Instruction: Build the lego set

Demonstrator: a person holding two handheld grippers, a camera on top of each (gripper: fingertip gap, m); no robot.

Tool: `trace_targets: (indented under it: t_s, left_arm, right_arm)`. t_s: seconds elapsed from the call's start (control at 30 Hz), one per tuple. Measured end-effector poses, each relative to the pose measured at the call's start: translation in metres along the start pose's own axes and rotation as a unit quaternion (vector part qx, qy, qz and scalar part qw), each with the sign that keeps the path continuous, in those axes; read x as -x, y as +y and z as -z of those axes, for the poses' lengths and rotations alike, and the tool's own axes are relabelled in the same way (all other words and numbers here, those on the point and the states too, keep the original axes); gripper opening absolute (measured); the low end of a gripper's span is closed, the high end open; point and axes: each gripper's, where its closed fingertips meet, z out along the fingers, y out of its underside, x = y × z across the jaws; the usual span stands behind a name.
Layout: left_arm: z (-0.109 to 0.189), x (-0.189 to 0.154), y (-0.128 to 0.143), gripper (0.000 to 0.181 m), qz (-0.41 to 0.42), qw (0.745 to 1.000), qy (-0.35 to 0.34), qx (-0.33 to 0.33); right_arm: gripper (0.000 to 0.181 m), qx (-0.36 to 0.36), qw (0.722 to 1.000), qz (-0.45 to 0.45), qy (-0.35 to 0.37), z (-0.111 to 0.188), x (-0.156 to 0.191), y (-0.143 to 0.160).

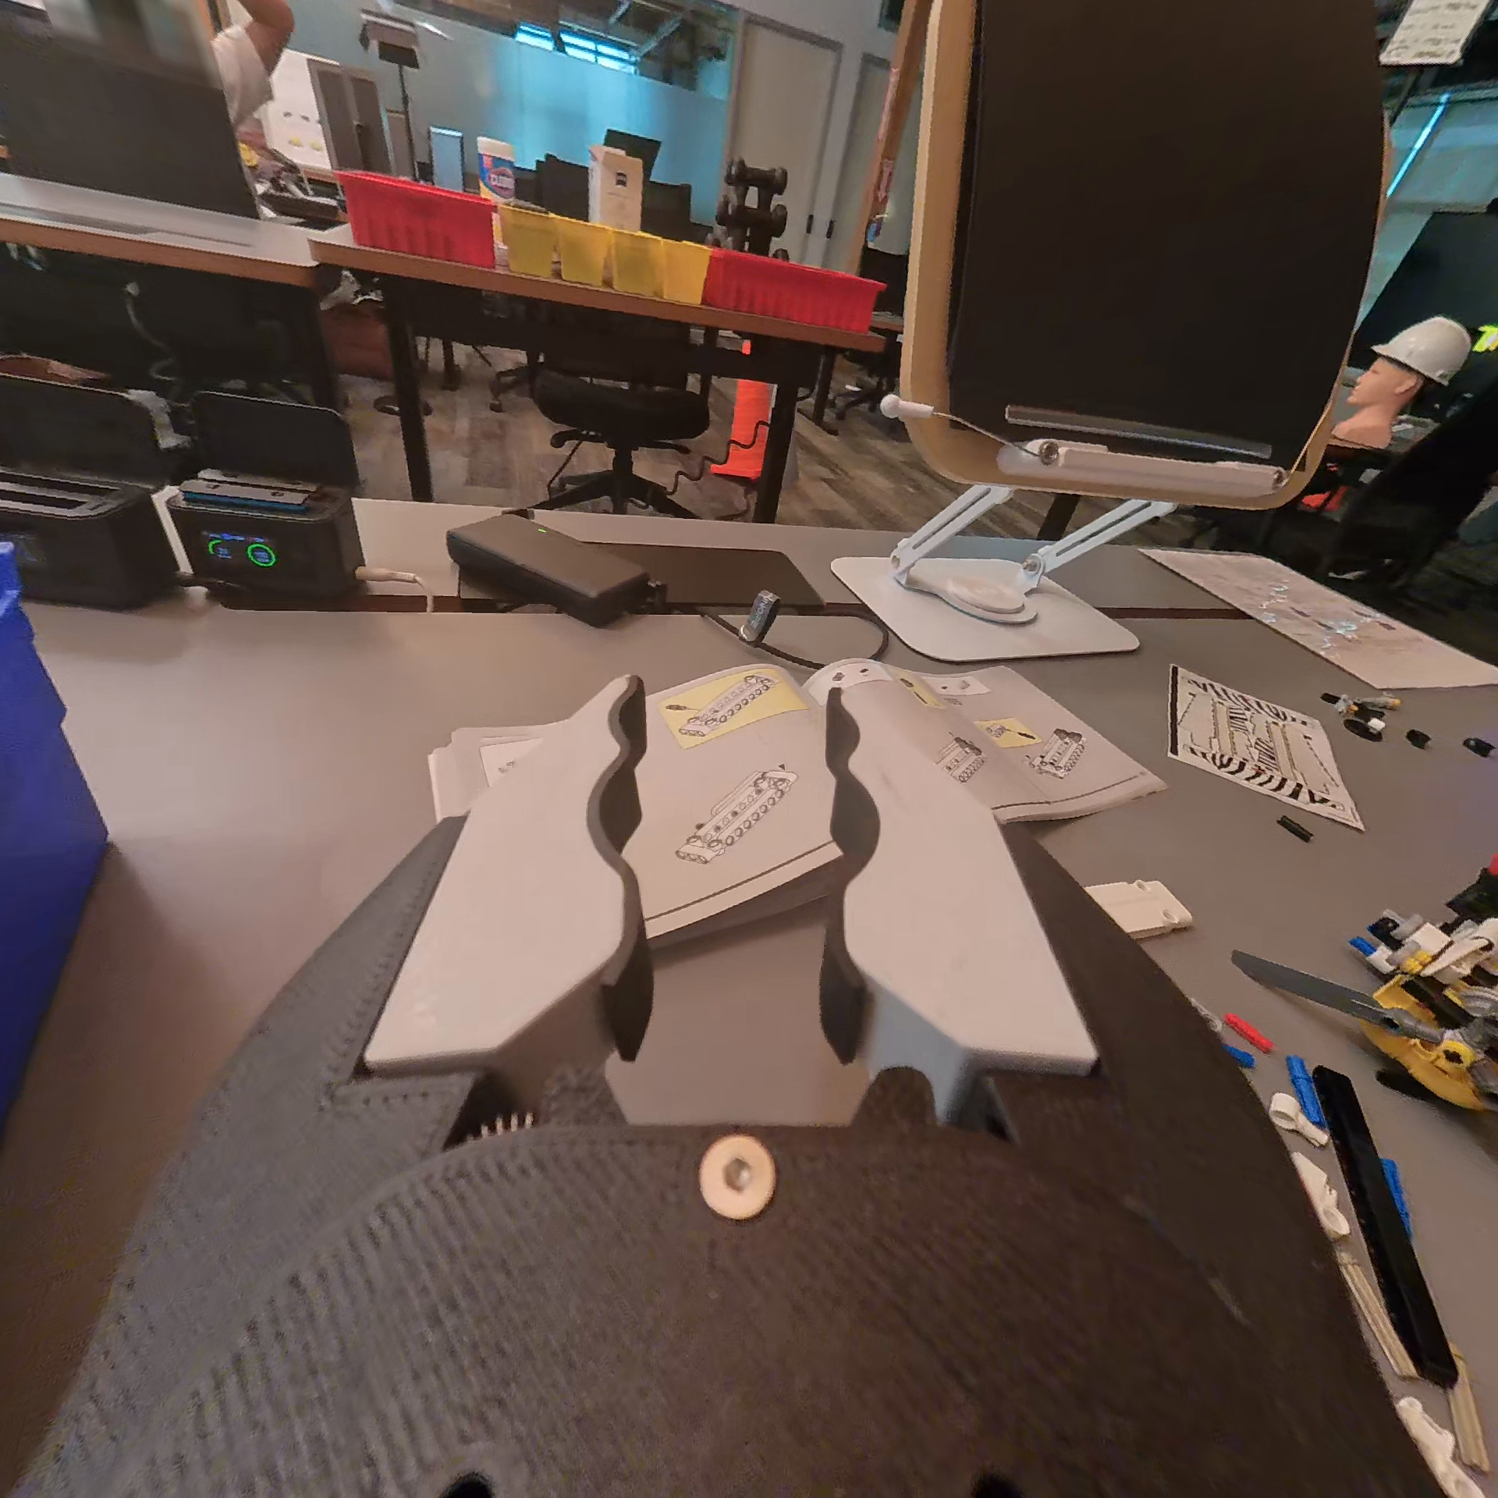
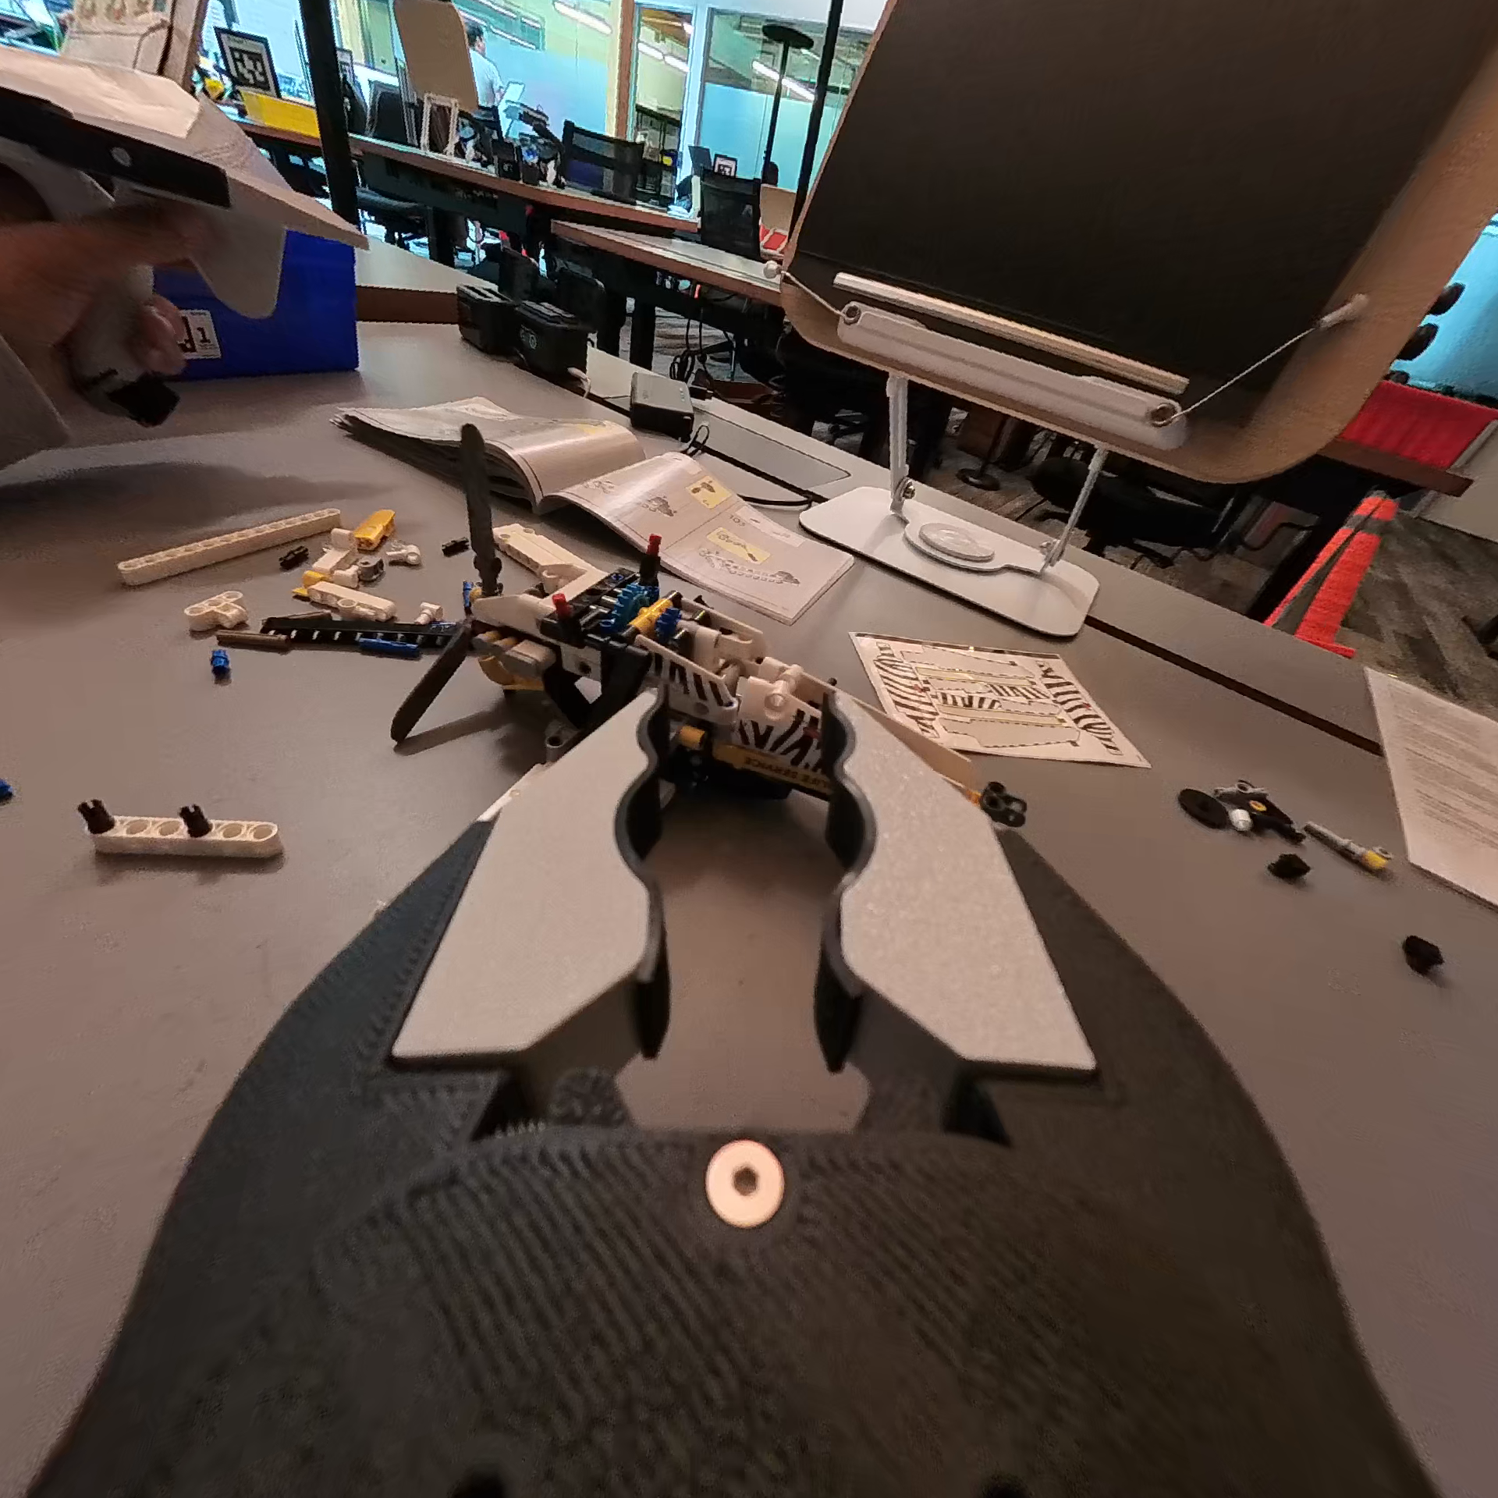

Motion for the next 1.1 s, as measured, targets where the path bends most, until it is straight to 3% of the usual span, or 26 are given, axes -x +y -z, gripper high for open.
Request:
trace_targets:
  t_s: [0.6,0.83,0.93,1.1]
  left_arm:
    - [-0.009,-0.013,0.014,0.041,-0.031,0.999,0.017,0.028]
    - [-0.011,-0.060,0.033,0.041,-0.074,0.984,0.138,0.085]
    - [-0.011,-0.067,0.042,0.039,-0.096,0.979,0.147,0.103]
    - [-0.001,-0.096,0.052,0.038,-0.080,0.962,0.231,0.119]
  right_arm:
    - [0.035,-0.003,1.000,0.008,-0.001,0.001,0.003,-0.001]
    - [0.035,-0.003,1.000,0.009,-0.001,0.001,0.003,-0.001]
    - [0.035,-0.003,1.000,0.009,-0.001,0.001,0.003,-0.001]
    - [0.035,-0.003,1.000,0.008,-0.001,0.001,0.003,-0.001]
